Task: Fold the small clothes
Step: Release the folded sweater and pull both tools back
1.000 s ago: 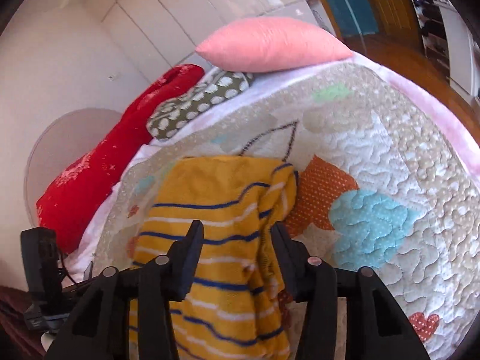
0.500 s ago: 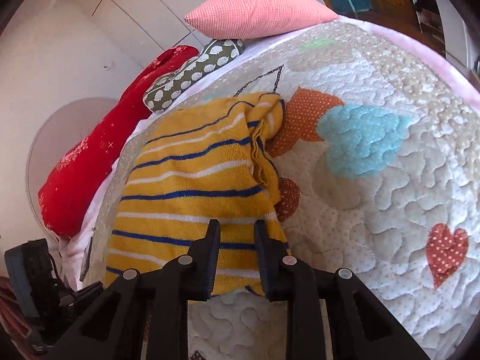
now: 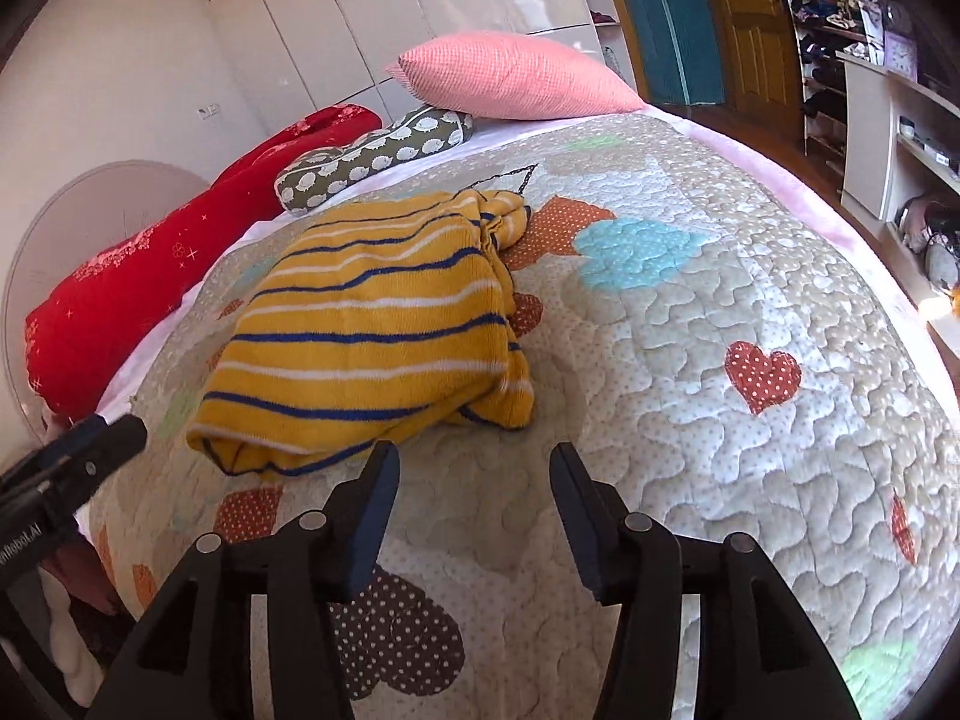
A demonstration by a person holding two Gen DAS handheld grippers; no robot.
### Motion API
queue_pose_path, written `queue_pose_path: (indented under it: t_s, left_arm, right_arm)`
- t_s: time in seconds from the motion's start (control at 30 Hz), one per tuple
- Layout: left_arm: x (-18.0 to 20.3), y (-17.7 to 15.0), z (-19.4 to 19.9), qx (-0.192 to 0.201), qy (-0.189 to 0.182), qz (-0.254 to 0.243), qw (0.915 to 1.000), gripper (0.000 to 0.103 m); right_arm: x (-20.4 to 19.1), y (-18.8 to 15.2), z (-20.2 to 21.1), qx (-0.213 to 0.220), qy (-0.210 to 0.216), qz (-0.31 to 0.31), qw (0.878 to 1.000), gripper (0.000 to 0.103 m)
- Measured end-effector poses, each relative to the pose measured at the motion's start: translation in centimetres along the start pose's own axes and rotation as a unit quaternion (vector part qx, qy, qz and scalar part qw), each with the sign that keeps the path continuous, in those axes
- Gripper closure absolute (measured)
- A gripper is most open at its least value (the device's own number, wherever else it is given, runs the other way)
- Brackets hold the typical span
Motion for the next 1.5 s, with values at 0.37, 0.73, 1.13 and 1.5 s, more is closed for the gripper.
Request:
queue_pose_path:
  t_s: [0.37,0.73,1.13,1.5]
  left_arm:
    - [-0.1,0.0,5.0,0.053,0.018,-0.006,0.9984,0.023]
    - [-0.6,-0.5,8.7,0.078,0.019,0.009,0.9967,0.019]
    - [-10.9,-3.0,1.4,-0.018,0.044,0.104,0.9934,0.019]
    - [-13.8,-0.8,-10.7,-0.093,0.034,0.111,0.9889,0.019]
  right_arm:
    - [-2.6,-1.7,2.6,0.018,-0.011,0.040,0.999,0.039]
    - [-2.9,-2.8,6.2,0.041,-0.024,0.041,0.998,0.035]
    - [-2.8,-3.6,4.1,0.016,-0.026,0.044,0.999,0.032]
    - [-0.4,-2.3,0.9,0.001,-0.055,0.019,0.998,0.032]
Point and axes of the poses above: each gripper's, at about its wrist camera, not at the fingertips, and z roughly against the way its jaws point, x to its right, y to its top, the point moved 6 cm from there along -z, roughly the way its jaws point, and after that the axes turned 4 degrees about -y, right-handed, at the moved point
